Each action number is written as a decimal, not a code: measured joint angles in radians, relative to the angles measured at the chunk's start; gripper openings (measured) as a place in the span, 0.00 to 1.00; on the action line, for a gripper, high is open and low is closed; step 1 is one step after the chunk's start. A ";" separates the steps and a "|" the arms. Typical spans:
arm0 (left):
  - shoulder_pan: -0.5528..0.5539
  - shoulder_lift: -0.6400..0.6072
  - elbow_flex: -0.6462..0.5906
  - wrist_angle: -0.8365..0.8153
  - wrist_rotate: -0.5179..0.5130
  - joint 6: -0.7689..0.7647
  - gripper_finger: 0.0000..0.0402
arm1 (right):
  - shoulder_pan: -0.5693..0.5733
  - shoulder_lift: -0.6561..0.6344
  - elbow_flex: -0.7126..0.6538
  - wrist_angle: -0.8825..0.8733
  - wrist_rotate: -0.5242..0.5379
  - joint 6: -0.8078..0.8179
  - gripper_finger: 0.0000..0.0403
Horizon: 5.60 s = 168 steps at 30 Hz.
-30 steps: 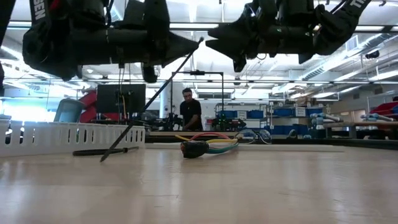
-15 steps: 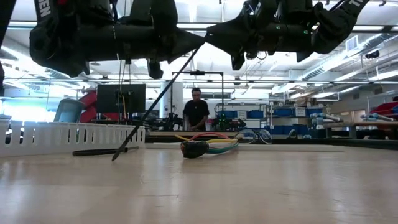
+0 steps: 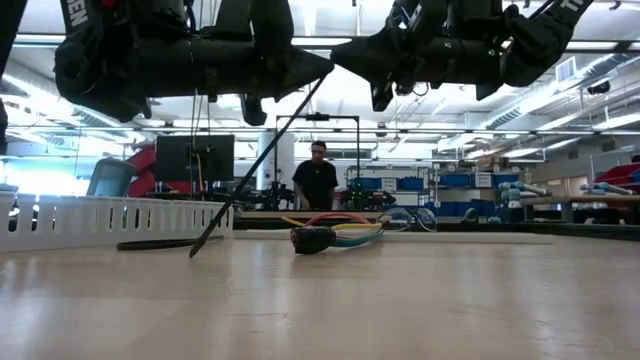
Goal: Ziptie cables
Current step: Wrap the cables together using a zip tie
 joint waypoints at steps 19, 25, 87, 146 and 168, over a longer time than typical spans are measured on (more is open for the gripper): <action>0.007 0.000 0.001 -0.080 0.001 -0.051 0.08 | 0.000 0.000 0.000 -0.019 -0.026 -0.007 0.01; 0.042 0.000 0.018 -0.156 0.075 -0.110 0.08 | 0.000 0.000 0.000 -0.042 -0.031 0.001 0.01; 0.203 -0.025 -0.038 -0.218 0.161 -0.395 0.00 | 0.083 -0.082 0.000 -0.467 0.191 -0.543 0.32; 0.345 -0.024 0.056 -0.243 0.347 -0.892 0.00 | 0.388 0.488 0.185 -0.131 0.658 -1.722 0.23; 0.348 -0.024 0.056 -0.313 0.383 -0.924 0.00 | 0.420 0.487 0.187 -0.198 0.825 -1.769 0.16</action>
